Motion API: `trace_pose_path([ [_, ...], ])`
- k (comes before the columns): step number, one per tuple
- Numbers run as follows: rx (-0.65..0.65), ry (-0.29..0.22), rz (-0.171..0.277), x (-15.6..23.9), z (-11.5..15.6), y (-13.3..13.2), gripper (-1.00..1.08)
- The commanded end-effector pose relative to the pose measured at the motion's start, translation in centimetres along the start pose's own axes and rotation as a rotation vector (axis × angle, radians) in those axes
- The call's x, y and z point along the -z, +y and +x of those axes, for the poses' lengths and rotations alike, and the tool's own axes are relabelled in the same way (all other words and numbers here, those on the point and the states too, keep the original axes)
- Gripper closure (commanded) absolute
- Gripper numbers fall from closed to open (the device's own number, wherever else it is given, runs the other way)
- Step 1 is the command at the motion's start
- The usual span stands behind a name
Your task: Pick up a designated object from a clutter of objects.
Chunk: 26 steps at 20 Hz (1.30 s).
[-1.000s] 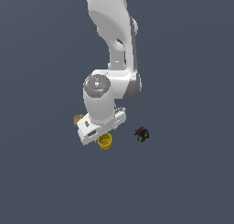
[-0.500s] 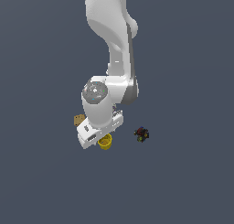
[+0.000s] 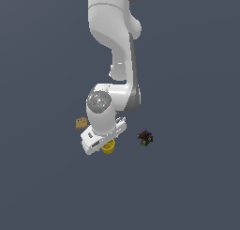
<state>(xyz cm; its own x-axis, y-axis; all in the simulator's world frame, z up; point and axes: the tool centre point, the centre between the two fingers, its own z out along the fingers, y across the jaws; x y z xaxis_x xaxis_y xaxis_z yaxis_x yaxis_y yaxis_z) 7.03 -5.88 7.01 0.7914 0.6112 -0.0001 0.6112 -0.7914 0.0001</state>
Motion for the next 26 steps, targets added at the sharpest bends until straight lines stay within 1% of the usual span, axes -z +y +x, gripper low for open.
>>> trace_pose_path([
  [1,0.001,0.0,0.0,-1.3,0.0,-0.1,-0.92],
  [7,0.002,0.0,0.0,-2.4,0.1,0.1,-0.92],
  [8,0.002,0.0,0.0,-2.4,0.1,0.1,1.08],
  [20,0.001,0.0,-0.001,-2.2,0.0,0.1,1.08],
  [26,0.001,0.0,-0.001,-0.9,-0.9,0.3,1.08],
])
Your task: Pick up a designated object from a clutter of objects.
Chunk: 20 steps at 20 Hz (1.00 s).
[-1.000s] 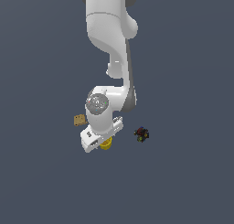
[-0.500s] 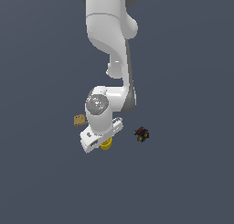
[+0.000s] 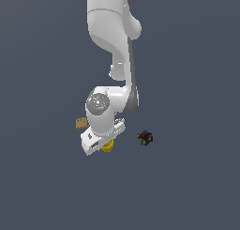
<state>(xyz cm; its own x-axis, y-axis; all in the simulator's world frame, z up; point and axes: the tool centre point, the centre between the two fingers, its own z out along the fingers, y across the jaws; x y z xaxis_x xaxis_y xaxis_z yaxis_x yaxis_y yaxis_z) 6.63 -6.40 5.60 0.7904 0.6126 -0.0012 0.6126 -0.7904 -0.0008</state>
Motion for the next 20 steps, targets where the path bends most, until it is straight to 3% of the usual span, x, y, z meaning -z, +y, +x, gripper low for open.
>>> trace_pose_path([
  [1,-0.001,0.002,-0.002,0.9,-0.5,0.2,1.08],
  [9,-0.001,0.002,-0.002,5.6,-3.5,0.8,1.08],
  [20,0.0,0.003,0.0,16.4,-10.2,2.2,1.08],
])
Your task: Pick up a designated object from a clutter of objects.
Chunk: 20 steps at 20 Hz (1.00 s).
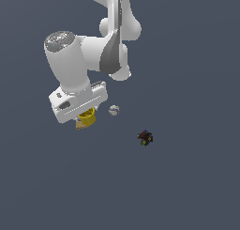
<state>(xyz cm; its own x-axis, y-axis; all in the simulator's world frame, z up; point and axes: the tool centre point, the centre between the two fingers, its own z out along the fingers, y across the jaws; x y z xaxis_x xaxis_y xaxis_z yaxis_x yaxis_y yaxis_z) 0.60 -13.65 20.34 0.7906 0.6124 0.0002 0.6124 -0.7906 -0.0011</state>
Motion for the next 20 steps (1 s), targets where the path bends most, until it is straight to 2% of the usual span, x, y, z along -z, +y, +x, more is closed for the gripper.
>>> trace_pose_path([
  [1,0.0,0.002,0.0,2.8,-1.7,0.4,1.08],
  [12,0.0,0.002,0.0,13.0,-7.8,2.0,1.08],
  [20,0.0,0.0,-0.001,17.1,-10.2,2.8,1.08],
])
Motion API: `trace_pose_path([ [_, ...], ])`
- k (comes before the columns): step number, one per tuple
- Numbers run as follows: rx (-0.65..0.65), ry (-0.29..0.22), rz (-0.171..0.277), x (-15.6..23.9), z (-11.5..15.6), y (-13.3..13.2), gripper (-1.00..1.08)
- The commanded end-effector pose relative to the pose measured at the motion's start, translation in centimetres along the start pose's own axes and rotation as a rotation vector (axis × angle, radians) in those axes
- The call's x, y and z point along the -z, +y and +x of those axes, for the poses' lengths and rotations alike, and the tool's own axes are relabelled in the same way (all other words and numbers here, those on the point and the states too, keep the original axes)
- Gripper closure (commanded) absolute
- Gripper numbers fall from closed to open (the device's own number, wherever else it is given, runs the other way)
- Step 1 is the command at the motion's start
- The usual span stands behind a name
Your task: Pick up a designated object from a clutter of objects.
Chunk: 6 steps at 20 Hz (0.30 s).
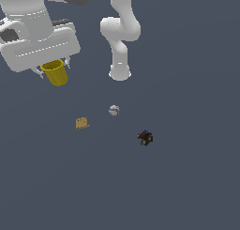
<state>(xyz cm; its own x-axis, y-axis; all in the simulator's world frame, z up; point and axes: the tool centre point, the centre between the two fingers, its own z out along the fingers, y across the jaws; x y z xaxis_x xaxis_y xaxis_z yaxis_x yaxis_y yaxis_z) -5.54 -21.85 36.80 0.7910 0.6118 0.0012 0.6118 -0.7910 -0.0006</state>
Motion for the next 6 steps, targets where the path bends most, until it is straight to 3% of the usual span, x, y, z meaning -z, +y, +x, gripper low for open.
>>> trace_pose_path([
  [1,0.001,0.0,0.0,0.9,-0.47,0.19,1.08],
  [6,0.001,-0.001,0.0,1.47,-0.76,0.4,1.08],
])
